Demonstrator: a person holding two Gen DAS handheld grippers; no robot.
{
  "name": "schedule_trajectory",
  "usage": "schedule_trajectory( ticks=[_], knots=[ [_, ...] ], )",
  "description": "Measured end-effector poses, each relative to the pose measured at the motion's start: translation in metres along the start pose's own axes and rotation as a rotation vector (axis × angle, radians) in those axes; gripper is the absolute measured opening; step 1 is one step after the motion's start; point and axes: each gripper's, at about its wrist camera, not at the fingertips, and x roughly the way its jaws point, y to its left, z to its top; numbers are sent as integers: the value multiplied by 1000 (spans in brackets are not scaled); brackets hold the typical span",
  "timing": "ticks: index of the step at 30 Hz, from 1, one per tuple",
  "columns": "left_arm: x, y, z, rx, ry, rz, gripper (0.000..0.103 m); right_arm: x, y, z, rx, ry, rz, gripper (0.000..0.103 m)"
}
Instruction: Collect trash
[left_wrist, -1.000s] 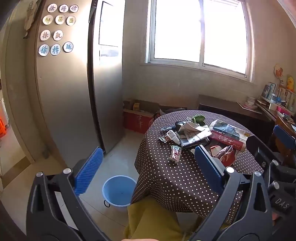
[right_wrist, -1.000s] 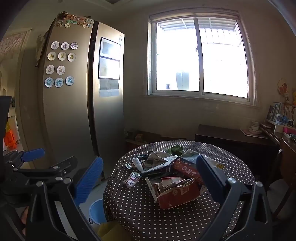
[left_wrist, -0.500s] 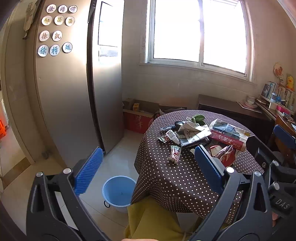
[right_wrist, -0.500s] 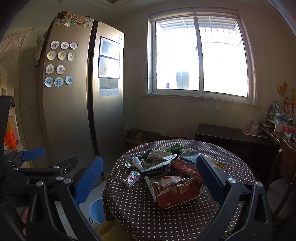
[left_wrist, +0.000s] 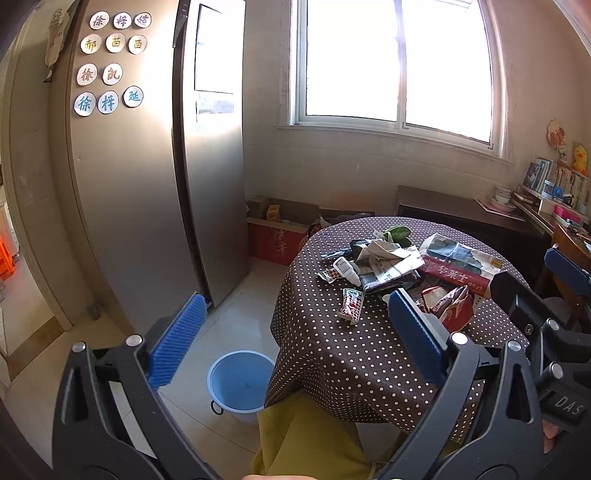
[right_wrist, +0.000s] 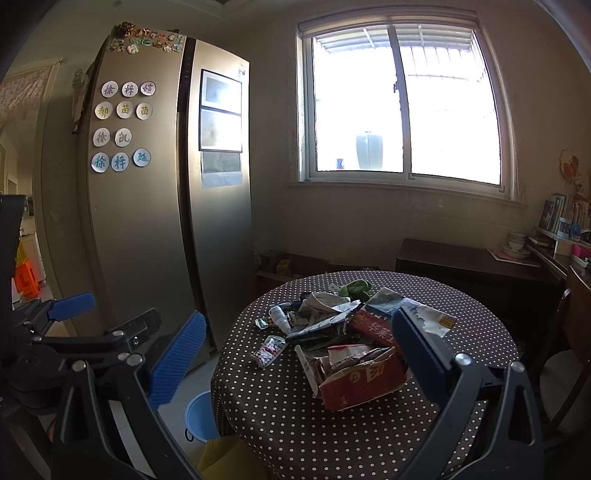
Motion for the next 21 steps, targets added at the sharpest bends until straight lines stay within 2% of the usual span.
schedule_trajectory(
  ticks=[21],
  knots=[
    [-1, -1, 1, 3, -5, -6, 97, 1, -1, 0, 0, 7, 1, 99]
  ],
)
